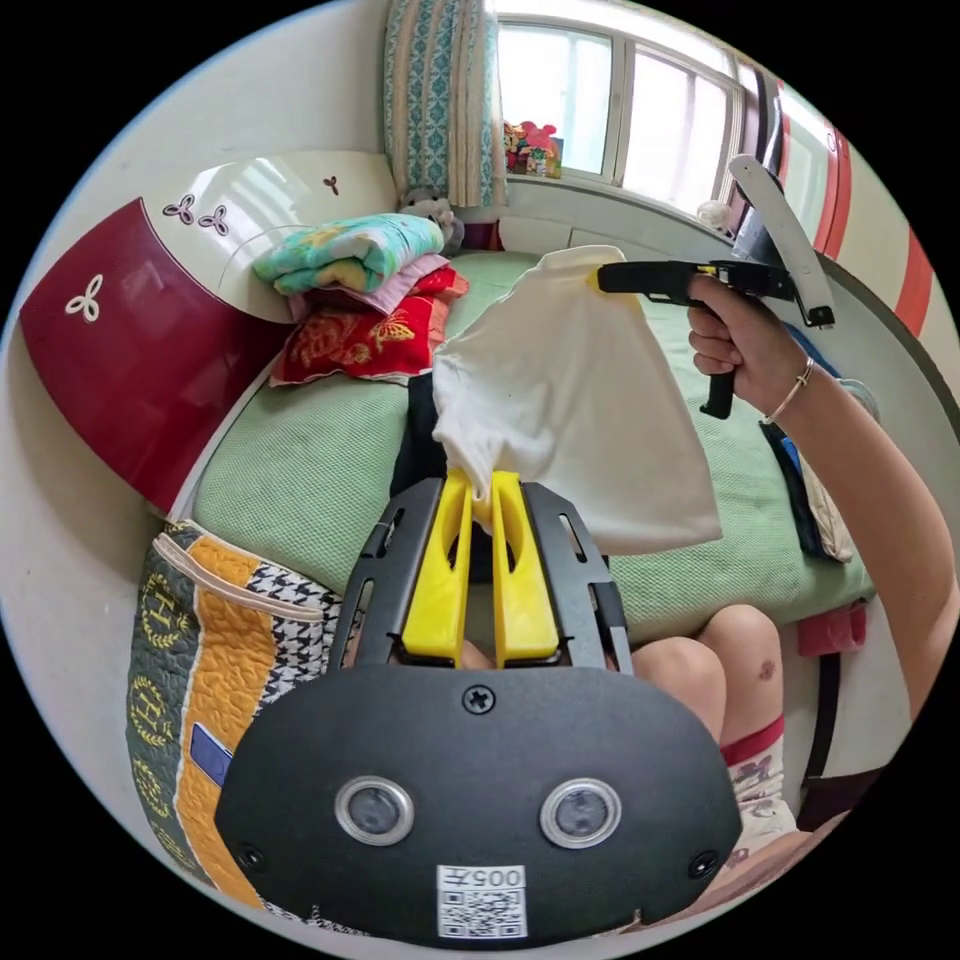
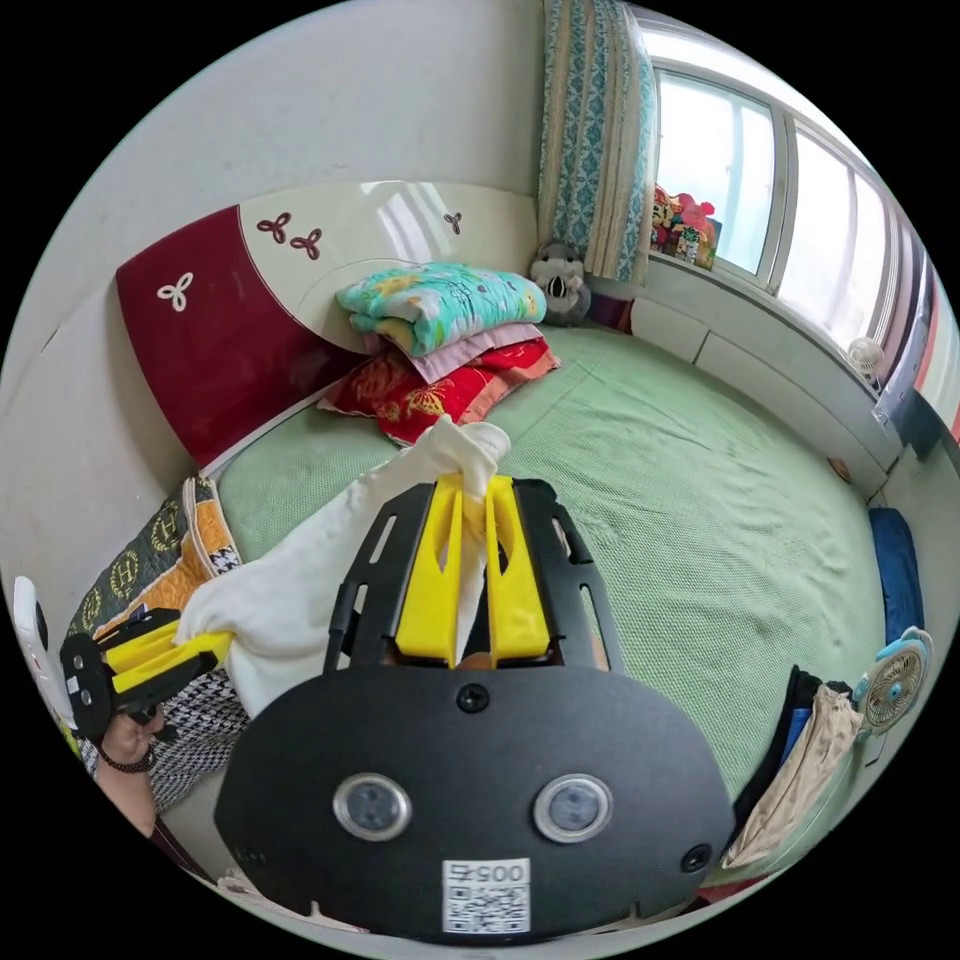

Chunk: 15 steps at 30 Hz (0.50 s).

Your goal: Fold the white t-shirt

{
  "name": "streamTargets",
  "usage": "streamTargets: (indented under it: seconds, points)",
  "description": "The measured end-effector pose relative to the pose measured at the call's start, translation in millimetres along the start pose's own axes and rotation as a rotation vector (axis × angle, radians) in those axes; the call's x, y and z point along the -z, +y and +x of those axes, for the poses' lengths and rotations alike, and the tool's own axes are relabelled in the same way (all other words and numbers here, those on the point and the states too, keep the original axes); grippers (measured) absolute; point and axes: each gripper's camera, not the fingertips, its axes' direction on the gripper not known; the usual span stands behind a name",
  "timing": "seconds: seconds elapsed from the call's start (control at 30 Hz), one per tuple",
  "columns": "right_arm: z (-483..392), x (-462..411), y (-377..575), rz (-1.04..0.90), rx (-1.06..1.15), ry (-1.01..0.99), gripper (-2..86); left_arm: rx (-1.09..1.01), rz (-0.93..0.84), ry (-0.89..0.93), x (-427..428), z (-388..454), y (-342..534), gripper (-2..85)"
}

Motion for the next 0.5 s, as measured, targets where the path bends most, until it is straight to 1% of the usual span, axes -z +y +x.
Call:
streamTargets:
  seconds: [0.07, 0.13, 0.23, 0.27, 0.4, 0.5]
  points:
    - [5.0, -39.6, -4.5, -0.013, -0.023, 0.021, -0.1, 0.002, -0.028, -0.025, -26.8, -0.2, -6.9, 10.3]
    - [12.3, -74.2, 0.0, -0.043, -0.043, 0.041, 0.6, 0.019, -0.084, -0.048, -71.4, 1.5, -10.2, 10.8]
    - [29.8, -131.6, 23.2, -0.171, -0.075, 0.103, 3.5, 0.042, -0.185, -0.054, -124.9, 4.6, -5.9, 11.2]
    - [37.9, -143.4, 37.2, -0.186, -0.093, 0.12, 4.4, 0.049, -0.199, -0.059, -132.1, 5.0, -4.1, 11.3]
    - [53.6, -146.2, 87.9, -0.18, -0.103, 0.044, 6.8, 0.05, -0.16, -0.058, -147.3, 9.1, 2.6, 11.6]
    - [38.4, -135.7, 136.2, -0.227, -0.068, -0.002, 7.4, 0.044, -0.159, -0.031, -154.2, 9.9, -0.5, 11.6]
